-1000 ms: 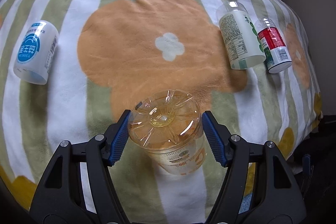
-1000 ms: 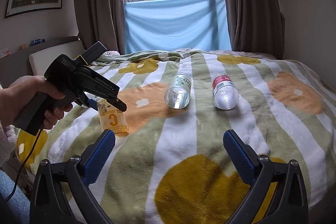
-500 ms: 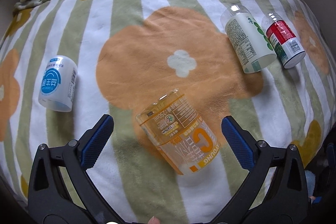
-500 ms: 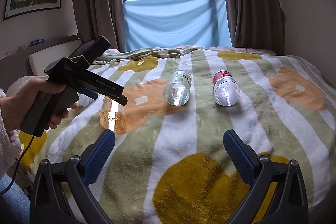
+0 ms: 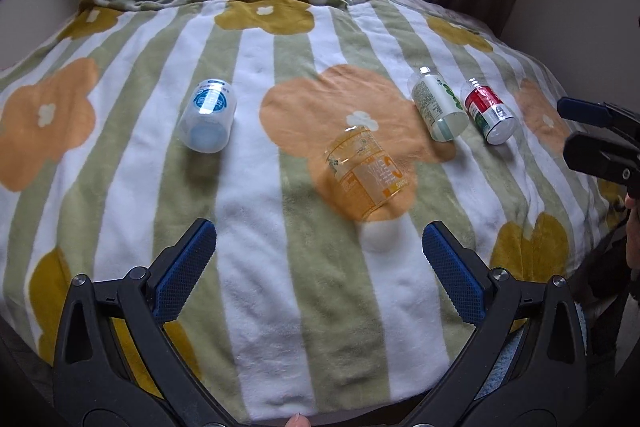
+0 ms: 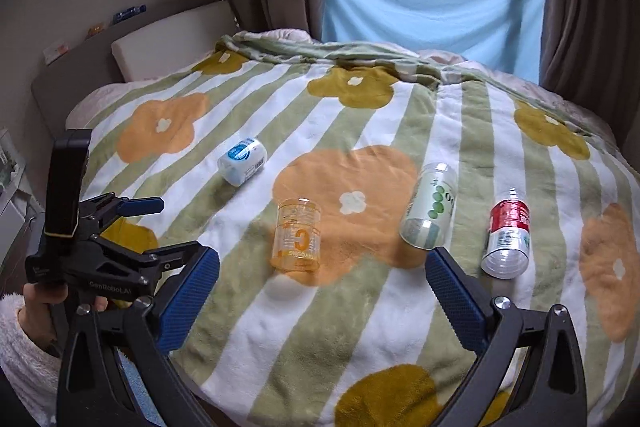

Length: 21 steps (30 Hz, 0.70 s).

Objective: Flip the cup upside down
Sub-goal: 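Move the right tool to the cup and close on it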

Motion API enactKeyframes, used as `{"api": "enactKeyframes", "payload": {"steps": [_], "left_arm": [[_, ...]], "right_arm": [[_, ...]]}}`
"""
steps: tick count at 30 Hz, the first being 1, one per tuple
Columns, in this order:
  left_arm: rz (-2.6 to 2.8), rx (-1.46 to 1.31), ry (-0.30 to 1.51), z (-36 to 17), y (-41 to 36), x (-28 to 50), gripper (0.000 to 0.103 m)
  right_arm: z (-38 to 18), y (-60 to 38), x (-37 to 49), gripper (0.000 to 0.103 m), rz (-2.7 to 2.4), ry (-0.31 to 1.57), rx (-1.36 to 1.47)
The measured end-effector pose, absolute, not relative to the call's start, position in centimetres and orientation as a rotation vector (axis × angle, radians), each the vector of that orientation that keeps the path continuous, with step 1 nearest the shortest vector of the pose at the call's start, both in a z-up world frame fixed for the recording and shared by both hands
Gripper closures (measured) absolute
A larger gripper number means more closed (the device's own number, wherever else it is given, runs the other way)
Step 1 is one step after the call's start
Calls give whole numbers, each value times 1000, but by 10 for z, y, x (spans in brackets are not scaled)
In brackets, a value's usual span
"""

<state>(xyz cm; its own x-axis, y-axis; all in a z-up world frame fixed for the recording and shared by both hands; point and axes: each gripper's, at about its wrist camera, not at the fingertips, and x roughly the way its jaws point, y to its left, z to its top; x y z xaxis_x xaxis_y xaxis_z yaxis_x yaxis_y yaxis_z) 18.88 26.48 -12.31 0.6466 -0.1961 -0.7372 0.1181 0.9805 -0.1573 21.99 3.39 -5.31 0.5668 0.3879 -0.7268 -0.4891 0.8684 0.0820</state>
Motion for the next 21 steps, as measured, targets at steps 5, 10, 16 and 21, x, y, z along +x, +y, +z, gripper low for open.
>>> {"api": "enactKeyframes", "payload": {"steps": [5,10,16,21], "left_arm": [[-172,-89,817,-143,276,161,0],[-174,-104,802,-159,286,153,0],[-185,-92,797,-172,290,149,0],[-192,-71,808,-180,288,149,0]], "right_arm": [[-79,94,277,0,578,1133,-166],[-123,128,327,0,454,1294,-287],[-165,140,365,0,357,1393,-247],[-186,150,380,13,340,1434,-241]]}}
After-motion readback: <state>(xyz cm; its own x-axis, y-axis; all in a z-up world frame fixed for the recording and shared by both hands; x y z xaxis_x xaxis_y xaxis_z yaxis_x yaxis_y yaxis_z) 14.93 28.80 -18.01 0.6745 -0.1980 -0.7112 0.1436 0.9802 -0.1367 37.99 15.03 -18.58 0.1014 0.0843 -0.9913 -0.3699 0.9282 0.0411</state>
